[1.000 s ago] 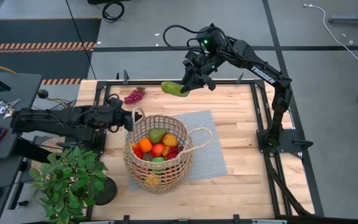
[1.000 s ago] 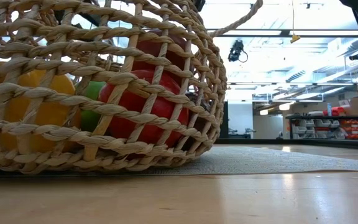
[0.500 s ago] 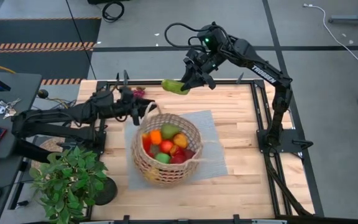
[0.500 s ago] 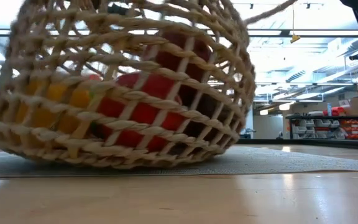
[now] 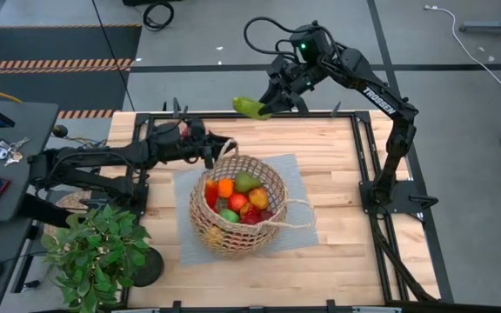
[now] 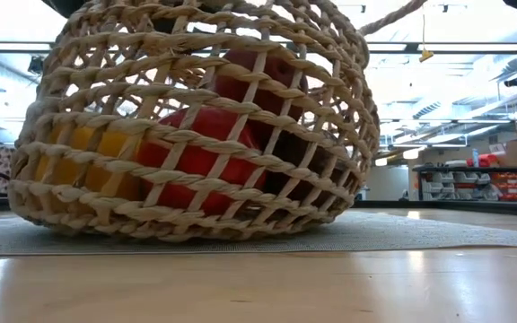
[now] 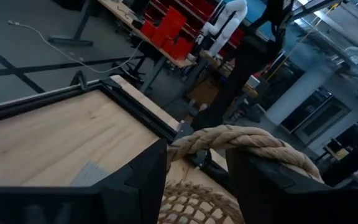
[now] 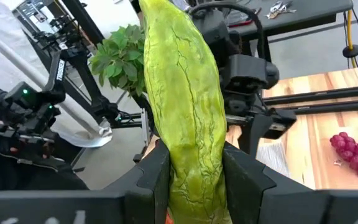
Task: Build produce basket
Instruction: Put the green cucumber into the brown woven basket
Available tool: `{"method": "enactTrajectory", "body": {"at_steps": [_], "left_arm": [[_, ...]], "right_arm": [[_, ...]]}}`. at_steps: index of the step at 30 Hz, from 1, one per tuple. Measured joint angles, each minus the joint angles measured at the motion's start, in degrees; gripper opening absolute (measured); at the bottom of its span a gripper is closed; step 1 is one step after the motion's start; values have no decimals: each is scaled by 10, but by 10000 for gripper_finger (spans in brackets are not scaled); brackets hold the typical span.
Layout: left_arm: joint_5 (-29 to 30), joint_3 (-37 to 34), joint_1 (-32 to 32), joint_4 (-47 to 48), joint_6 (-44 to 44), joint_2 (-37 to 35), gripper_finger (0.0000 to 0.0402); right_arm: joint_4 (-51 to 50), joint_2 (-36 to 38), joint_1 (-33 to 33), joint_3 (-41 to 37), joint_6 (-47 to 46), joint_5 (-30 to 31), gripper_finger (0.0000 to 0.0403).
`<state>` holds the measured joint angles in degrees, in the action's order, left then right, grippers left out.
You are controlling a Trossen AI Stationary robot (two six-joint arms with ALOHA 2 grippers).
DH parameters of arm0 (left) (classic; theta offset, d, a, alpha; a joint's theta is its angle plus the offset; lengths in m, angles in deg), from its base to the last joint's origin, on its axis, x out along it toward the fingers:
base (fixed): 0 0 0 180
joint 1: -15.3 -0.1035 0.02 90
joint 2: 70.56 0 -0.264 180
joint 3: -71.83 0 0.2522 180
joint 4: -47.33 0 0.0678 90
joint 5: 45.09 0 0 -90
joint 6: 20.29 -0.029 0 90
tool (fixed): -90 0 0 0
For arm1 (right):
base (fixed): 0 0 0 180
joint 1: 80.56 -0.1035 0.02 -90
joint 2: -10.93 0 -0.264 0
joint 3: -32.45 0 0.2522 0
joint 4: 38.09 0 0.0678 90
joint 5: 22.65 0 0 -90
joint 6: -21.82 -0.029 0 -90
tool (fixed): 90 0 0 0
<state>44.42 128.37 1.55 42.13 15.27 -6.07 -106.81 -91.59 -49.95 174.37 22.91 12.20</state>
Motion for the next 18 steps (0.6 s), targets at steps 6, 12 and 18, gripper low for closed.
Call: {"method": "enactTrajectory", "body": {"at_steps": [6,12,18], "left_arm": [[-15,13,-27,-7,1,5,172],[-60,78,-65,32,-55,7,172],[-68,127,-81,180,-118,8,172]], "right_arm": [[7,1,-15,0,0,-4,123],[53,12,-29,0,-14,0,123],[34,18,-31,0,-12,24,123]]}}
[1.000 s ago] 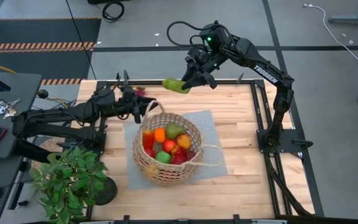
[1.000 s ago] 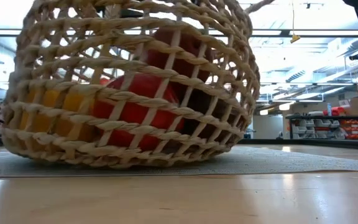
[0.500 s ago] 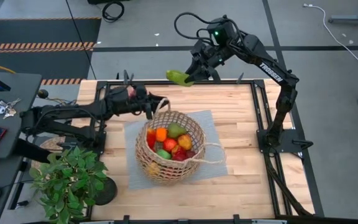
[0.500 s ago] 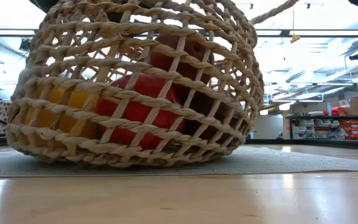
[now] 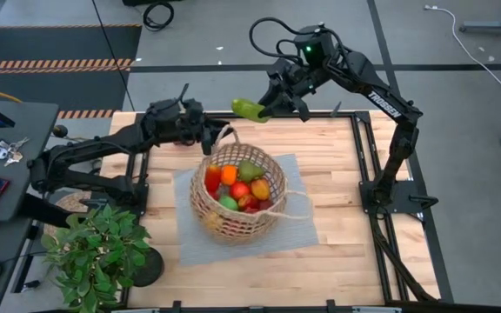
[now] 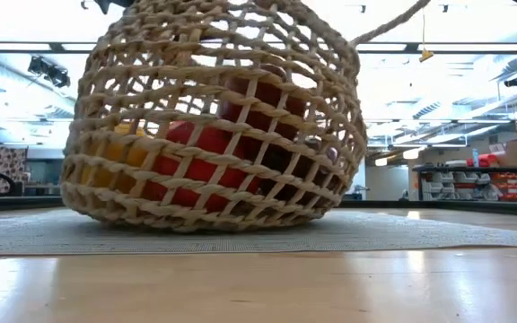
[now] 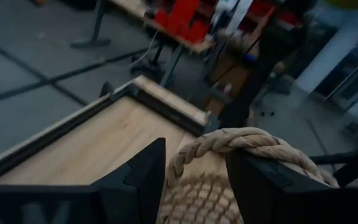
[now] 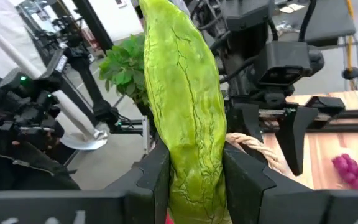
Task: Build produce basket
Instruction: Put the green cucumber into the brown woven basket
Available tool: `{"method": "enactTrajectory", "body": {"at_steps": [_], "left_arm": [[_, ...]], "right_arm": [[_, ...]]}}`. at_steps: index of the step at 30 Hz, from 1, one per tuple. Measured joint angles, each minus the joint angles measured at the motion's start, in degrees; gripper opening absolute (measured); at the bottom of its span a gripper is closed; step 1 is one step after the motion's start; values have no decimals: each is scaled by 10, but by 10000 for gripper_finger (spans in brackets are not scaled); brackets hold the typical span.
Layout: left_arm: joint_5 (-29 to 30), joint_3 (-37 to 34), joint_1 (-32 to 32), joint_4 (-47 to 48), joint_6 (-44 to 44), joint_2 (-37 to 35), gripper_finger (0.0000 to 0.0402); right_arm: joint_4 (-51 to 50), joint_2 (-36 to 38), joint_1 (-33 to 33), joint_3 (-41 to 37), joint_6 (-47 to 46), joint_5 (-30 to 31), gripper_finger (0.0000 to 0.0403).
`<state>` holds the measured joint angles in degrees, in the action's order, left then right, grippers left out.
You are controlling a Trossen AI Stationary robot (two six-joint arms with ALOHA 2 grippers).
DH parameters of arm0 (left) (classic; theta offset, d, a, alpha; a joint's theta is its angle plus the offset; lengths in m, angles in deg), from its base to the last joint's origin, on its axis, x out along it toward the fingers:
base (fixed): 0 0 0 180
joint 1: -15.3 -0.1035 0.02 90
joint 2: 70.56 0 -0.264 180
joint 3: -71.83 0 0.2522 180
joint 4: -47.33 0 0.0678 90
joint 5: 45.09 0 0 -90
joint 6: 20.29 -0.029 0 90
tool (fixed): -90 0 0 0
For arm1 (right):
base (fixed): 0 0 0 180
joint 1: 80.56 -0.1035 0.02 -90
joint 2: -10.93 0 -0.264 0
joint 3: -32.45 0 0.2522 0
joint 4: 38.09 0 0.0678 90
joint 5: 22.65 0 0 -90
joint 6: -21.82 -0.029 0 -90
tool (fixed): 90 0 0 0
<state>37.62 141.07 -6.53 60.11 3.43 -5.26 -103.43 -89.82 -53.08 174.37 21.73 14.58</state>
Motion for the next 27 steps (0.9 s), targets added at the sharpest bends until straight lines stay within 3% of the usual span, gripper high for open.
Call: {"method": "enactTrajectory", "body": {"at_steps": [5,10,17,21,23,27], "left_arm": [[-10,1,-9,51,11,0,175],[-33,1,-11,112,16,-7,214],[-21,58,-40,325,-36,-24,274],[2,98,-65,413,-56,-37,267],[17,98,-72,411,-63,-60,256],[60,78,-83,389,-63,-126,229]], "right_arm": [[-13,0,0,0,2,8,123],[-13,0,-3,0,2,9,123],[-21,0,-11,0,3,19,123],[-24,0,-13,0,3,24,123],[-25,0,-19,0,3,41,123],[-26,1,-44,0,23,132,123]]}}
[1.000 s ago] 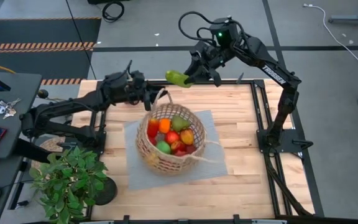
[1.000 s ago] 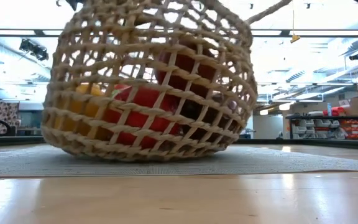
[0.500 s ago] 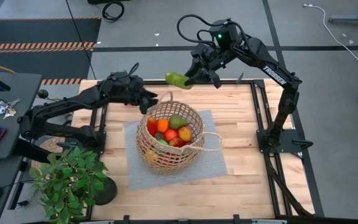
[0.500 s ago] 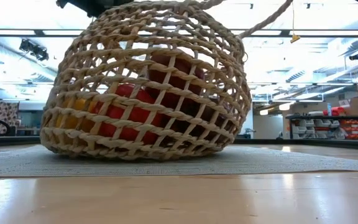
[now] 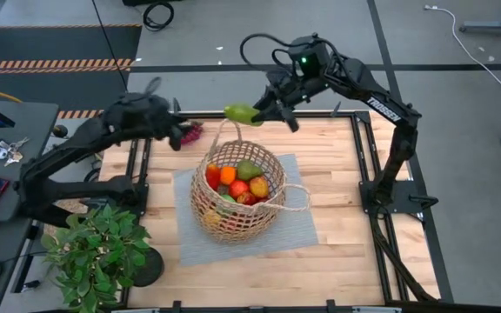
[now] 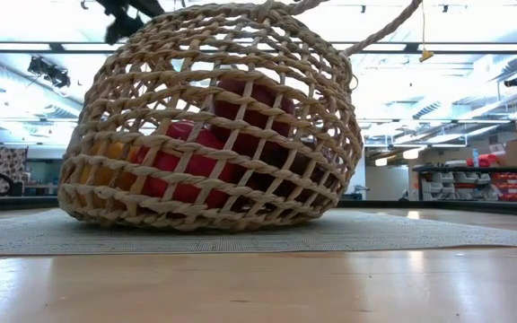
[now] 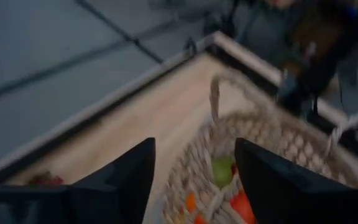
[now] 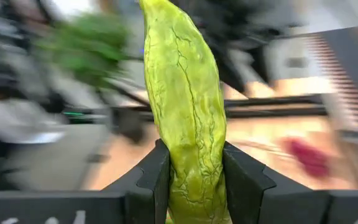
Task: Build produce basket
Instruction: Put the green cucumber into the brown woven basket
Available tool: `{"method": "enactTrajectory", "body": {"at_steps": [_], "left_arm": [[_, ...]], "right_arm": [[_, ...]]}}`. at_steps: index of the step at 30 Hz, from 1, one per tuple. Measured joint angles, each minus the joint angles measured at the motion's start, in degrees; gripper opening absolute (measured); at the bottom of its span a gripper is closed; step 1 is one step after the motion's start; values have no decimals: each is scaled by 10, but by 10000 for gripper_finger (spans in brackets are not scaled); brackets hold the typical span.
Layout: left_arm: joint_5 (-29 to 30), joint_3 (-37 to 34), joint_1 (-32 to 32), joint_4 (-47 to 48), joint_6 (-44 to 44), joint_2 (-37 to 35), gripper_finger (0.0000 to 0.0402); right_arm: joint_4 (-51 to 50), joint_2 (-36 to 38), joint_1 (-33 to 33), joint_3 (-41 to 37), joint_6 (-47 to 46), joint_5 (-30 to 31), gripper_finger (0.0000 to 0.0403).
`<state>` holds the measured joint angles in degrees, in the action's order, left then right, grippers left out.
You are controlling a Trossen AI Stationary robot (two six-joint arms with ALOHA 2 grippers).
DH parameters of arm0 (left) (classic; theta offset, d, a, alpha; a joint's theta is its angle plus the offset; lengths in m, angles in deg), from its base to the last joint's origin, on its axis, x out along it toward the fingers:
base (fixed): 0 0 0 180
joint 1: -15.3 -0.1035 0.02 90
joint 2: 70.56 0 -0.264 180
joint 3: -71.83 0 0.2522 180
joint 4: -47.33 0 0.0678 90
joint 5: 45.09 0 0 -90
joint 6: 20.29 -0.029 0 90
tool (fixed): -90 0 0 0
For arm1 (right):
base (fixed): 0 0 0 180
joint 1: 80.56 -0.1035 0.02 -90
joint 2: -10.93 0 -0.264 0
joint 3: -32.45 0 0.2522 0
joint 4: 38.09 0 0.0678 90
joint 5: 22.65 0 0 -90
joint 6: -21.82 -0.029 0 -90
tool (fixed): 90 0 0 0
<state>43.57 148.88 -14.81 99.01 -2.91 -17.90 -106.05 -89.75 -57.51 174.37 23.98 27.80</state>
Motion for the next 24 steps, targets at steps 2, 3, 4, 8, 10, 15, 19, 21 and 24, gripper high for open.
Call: {"method": "enactTrajectory", "body": {"at_steps": [2,3,4,8,10,15,19,21,24], "left_arm": [[18,-12,-3,-24,5,-36,215],[26,-20,-4,-35,10,-54,208],[35,-25,-4,-43,15,-70,201],[72,-33,-3,-54,39,-116,180],[78,-33,-3,-60,48,-130,173],[77,-34,-3,-92,64,-150,164],[78,-34,-3,-123,72,-156,163],[78,-34,-3,-133,72,-156,162],[78,-34,-3,-142,72,-156,162]], "right_arm": [[-2,3,-17,0,25,98,123],[-2,4,-29,0,51,151,123],[-1,5,-41,0,83,206,123],[-1,5,-87,0,225,411,123],[4,5,-103,0,289,500,123],[38,5,-128,0,385,631,123],[41,5,-146,0,417,679,123],[40,5,-155,0,428,685,123],[39,5,-160,0,422,673,123]]}}
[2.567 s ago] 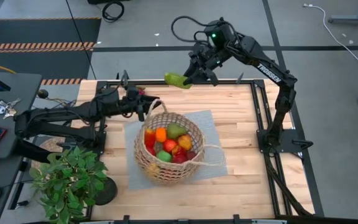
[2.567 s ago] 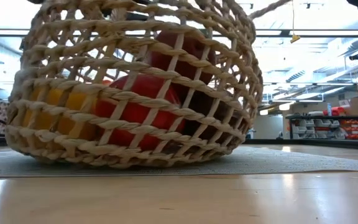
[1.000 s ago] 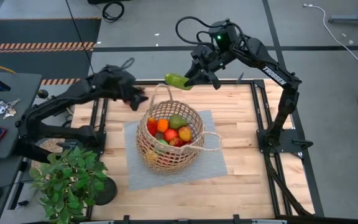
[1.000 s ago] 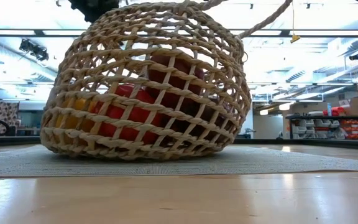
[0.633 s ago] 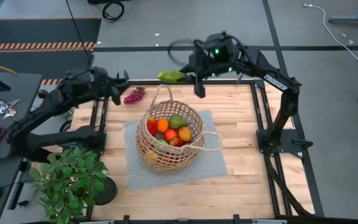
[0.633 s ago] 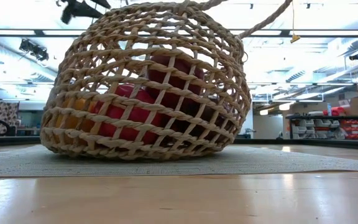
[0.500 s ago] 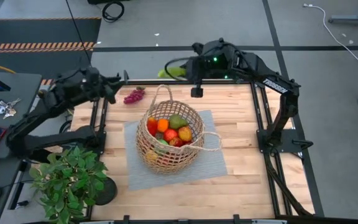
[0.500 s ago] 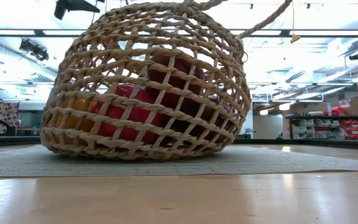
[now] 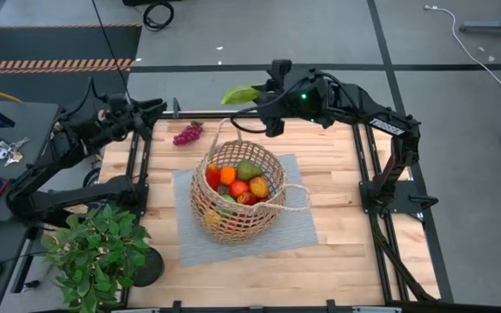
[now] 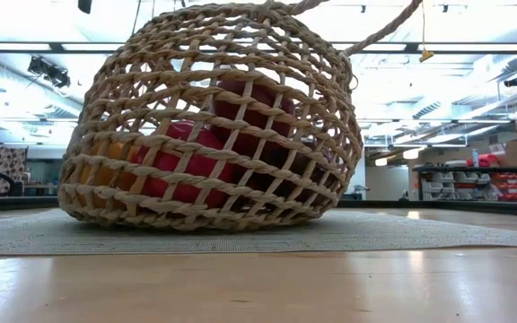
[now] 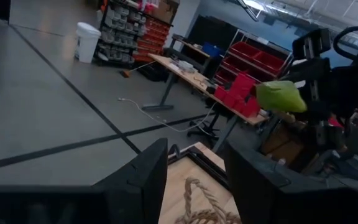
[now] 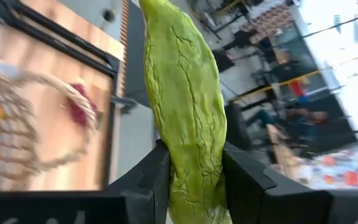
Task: Build produce basket
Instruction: Put the green cucumber into the brown woven basket
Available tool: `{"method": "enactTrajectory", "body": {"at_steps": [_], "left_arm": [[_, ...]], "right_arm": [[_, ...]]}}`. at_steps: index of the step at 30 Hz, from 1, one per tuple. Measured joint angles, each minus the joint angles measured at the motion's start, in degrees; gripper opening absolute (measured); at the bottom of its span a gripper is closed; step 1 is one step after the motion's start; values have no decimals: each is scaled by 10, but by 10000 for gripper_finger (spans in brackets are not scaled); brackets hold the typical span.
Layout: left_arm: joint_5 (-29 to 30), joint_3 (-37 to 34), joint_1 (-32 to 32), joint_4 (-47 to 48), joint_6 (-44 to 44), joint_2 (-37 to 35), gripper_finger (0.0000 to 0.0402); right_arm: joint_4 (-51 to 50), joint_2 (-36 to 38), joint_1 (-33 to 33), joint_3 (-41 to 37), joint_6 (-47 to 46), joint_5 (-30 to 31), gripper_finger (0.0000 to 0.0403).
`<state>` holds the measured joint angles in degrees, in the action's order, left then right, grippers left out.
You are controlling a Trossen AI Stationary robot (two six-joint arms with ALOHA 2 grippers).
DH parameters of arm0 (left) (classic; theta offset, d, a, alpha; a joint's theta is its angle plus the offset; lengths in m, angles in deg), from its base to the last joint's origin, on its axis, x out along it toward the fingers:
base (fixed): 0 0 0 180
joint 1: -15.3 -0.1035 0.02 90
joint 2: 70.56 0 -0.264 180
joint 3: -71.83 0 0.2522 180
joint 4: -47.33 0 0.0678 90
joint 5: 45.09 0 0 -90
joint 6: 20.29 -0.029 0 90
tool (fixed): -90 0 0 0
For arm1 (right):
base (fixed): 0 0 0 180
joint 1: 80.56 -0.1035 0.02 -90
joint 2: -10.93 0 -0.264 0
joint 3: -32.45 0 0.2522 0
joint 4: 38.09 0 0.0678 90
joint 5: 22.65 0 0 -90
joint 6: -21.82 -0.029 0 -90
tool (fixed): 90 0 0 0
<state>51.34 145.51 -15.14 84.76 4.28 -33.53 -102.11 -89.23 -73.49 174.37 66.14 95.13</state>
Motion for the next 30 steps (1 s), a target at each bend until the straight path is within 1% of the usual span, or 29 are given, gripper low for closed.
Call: {"method": "enactTrajectory", "body": {"at_steps": [2,3,9,13,16,20,25,27,28,30], "left_arm": [[0,0,0,1,-2,0,162],[0,0,0,1,-2,0,162],[0,0,0,2,-2,0,162],[0,0,0,3,-10,0,162],[0,0,0,3,-24,0,162],[0,0,0,4,-28,1,162],[0,0,0,4,-28,1,162],[0,0,0,4,-28,1,162],[0,0,0,4,-28,1,162],[0,0,0,5,-28,1,162]], "right_arm": [[-9,1,2,0,-34,-40,123],[-20,3,8,0,-58,-76,123],[-101,6,71,0,-243,-358,123],[-129,-5,118,-2,-361,-530,123],[-125,-11,150,-13,-452,-653,123],[-81,-17,181,-60,-568,-796,125],[43,-18,194,-150,-718,-951,140],[100,-18,194,-182,-767,-998,145],[126,-18,194,-196,-788,-1012,147],[155,-18,194,-216,-814,-1017,148]]}}
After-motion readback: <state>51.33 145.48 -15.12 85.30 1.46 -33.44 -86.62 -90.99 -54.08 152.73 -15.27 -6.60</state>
